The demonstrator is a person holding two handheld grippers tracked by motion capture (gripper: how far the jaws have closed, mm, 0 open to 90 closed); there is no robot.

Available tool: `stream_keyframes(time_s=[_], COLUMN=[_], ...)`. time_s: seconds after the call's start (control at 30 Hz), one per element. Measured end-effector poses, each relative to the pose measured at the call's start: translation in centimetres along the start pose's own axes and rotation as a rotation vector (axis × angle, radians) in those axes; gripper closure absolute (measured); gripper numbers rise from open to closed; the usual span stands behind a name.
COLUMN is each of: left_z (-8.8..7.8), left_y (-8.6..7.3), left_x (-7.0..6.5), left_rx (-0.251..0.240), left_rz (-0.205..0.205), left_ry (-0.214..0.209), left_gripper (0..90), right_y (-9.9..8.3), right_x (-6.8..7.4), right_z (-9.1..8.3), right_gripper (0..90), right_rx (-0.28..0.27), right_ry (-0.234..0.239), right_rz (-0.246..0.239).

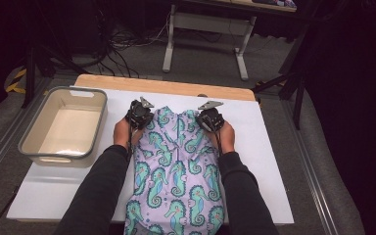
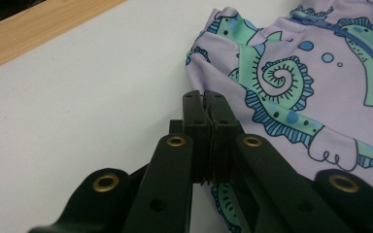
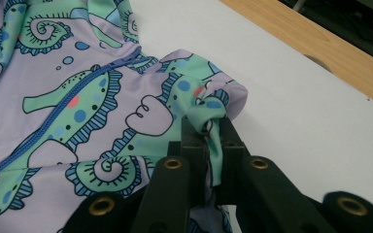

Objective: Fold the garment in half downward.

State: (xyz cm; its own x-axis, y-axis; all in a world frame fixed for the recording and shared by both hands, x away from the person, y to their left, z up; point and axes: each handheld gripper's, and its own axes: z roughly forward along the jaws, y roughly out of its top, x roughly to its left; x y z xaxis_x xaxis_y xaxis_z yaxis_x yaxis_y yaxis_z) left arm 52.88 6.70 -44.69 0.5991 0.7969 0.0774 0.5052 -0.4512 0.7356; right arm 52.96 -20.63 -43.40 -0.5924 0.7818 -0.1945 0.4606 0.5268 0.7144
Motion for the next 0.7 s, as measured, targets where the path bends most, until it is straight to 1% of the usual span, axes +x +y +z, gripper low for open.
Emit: stream_keyframes(time_s=[0.07,0.17,0.27,0.3,0.33,0.37,0.43,0.47,0.53,0.57,0.6,0.63,0.67,0.7], left_z=[-0.1,-0.5,-1.0,-1.2,-1.4,-1.5,-2.1,-2.3,-2.8,-3.1,-3.3,-3.6,-3.7,-3.9], left_y=[0.0,0.1,0.1,0.1,0.0,0.1,0.1,0.2,0.2,0.1,0.1,0.0,-0.1,-0.2], left_x=[-0.2,-0.5,-0.8,-0.9,-1.0,-1.1,-1.4,-1.5,-2.0,-2.2,-2.3,-2.5,-2.6,-2.7], left_rx=[-0.006,-0.033,-0.058,-0.074,-0.084,-0.086,-0.106,-0.114,-0.126,-0.133,-0.135,-0.138,-0.149,-0.150], left_rz=[0.009,0.015,0.028,0.034,0.028,0.034,0.042,0.044,0.060,0.069,0.064,0.077,0.080,0.082], left_ry=[-0.004,0.002,0.008,0.010,0.004,0.006,0.009,0.001,0.011,0.008,0.000,0.002,0.006,0.002], left_gripper=[88.9,88.9,89.0,89.0,89.0,89.0,89.0,89.0,88.9,88.9,89.0,89.0,89.0,89.0], right_y=[-0.1,-0.1,-0.2,-0.3,-0.3,-0.3,-0.4,-0.4,-0.4,-0.4,-0.4,-0.5,-0.5,-0.5], right_x=[0.0,0.1,0.3,0.3,0.4,0.4,0.5,0.6,0.7,0.7,0.8,0.9,1.1,1.2], right_z=[-0.1,-0.3,-0.7,-0.8,-1.0,-1.2,-1.6,-1.9,-2.3,-2.5,-2.8,-3.0,-3.3,-3.6], right_gripper=[86.0,86.0,86.1,86.1,86.1,86.1,86.1,86.1,86.1,86.1,86.1,86.1,86.1,86.1], right_rx=[-0.004,-0.023,-0.044,-0.047,-0.053,-0.062,-0.077,-0.087,-0.097,-0.103,-0.117,-0.123,-0.131,-0.136], right_ry=[0.000,-0.004,-0.004,0.000,-0.002,-0.002,0.005,0.007,0.010,0.010,0.020,0.023,0.025,0.028], right_rz=[0.007,0.009,0.011,0.015,0.011,0.013,0.021,0.017,0.017,0.011,0.017,0.016,0.011,0.005])
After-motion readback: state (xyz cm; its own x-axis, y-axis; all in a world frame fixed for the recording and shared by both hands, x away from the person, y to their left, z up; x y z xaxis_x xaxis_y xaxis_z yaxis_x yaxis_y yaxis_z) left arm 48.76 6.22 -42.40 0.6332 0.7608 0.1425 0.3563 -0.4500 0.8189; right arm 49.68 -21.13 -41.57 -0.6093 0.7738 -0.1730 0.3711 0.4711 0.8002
